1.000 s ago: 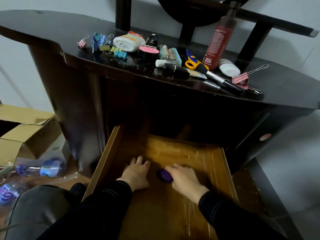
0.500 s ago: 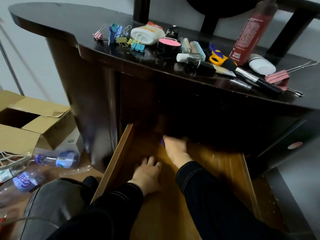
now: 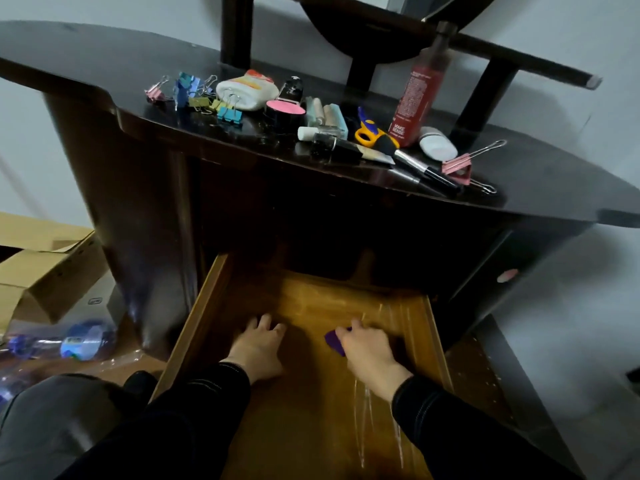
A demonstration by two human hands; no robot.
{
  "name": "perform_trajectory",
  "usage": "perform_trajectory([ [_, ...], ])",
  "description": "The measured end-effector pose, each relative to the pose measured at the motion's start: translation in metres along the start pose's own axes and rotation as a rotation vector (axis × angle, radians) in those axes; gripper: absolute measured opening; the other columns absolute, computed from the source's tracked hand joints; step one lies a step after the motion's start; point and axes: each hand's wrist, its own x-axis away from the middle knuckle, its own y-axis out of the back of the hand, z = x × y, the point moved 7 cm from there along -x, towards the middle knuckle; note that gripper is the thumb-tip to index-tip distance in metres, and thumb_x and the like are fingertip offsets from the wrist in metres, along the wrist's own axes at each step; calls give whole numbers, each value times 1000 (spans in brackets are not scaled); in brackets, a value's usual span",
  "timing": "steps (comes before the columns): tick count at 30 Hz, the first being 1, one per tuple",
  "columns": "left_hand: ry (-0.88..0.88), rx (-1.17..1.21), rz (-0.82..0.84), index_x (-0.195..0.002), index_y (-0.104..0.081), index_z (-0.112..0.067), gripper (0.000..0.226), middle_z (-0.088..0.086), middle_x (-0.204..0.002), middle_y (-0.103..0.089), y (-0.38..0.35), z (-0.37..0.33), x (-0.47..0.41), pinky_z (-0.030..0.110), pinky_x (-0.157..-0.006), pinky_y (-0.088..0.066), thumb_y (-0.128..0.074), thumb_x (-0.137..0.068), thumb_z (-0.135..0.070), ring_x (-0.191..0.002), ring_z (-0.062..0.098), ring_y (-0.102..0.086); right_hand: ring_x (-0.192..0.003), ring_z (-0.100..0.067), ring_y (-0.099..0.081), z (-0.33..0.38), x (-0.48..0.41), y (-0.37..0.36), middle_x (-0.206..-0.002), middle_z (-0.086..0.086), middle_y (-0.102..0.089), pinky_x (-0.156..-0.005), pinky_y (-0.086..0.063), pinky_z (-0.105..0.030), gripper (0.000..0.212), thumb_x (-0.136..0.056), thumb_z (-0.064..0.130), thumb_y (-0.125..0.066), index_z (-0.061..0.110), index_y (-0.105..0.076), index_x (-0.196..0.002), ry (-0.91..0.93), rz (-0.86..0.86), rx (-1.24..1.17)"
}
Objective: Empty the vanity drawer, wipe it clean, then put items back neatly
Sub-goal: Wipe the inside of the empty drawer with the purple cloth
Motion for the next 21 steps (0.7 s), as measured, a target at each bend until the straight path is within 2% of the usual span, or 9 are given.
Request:
perform_trajectory([
  [3,-1,5,-4,-158,-21,-23,93,11,-163,-12,-3,1,-3,51,-117,-30,-73,-84,-45,-149,39,-14,-103,-33,-65,-19,-27,7,-131,-15,-53,-82,-54,-40,55,-92,9,-65,17,-44,-142,-111,-20,-63],
  [6,-5,-9,-19,-158,-21,-24,95,11,-162,-13,-3,1,-5,52,-117,-31,-73,-83,-49,-148,39,-17,-116,-35,-61,-42,-59,16,-130,-13,-60,-89,-48,-36,34,-100,17,-54,18,-52,-134,-179,-38,-156],
  [7,-5,-17,-17,-158,-21,-24,96,11,-161,-14,-4,1,-5,53,-116,-31,-73,-82,-51,-147,39,-18,-119,-34,-60,-50,-67,18,-130,-13,-60,-88,-47,-33,28,-103,23,-50,17,-54,-131,-210,-44,-194],
  [10,-13,-30,-11,-157,-22,-23,94,10,-158,-18,-3,0,-4,52,-114,-34,-72,-83,-51,-144,38,-21,-123,-34,-55,-65,-80,17,-132,-11,-56,-81,-40,-27,33,-104,36,-49,18,-52,-132,-275,-61,-238],
  [13,-4,-52,-25,-154,-26,-21,83,12,-157,-19,-2,-3,-4,49,-108,-39,-69,-87,-44,-141,37,-25,-117,-34,-59,-56,-68,16,-129,-11,-60,-85,-46,-33,29,-102,20,-53,19,-52,-131,-277,-30,-211],
  [15,-9,-81,-32,-154,-26,-21,78,14,-159,-16,-3,-8,-3,49,-108,-38,-65,-90,-42,-143,38,-23,-114,-34,-62,-43,-46,10,-129,-10,-60,-88,-52,-40,42,-96,12,-60,21,-49,-135,-239,24,-195],
  [17,-52,-101,-62,-153,-28,-22,75,13,-160,-16,-3,-17,-2,51,-109,-36,-64,-90,-41,-143,37,-23,-111,-33,-63,-27,-19,-3,-131,-10,-57,-88,-54,-44,54,-92,11,-66,23,-44,-140,-191,74,-239],
  [19,-126,-25,-116,-149,-38,-24,68,9,-150,-32,1,-27,-2,48,-108,-39,-66,-88,-37,-136,32,-34,-109,-34,-64,-6,11,-17,-134,-10,-54,-89,-55,-46,62,-90,12,-67,25,-39,-145,-117,99,-266],
  [21,-199,165,-144,-132,-55,-23,47,3,-127,-55,7,-36,0,38,-100,-48,-67,-87,-32,-120,24,-52,-106,-35,-64,15,40,-30,-134,-10,-53,-88,-55,-47,64,-90,12,-65,25,-37,-146,-28,96,-294],
])
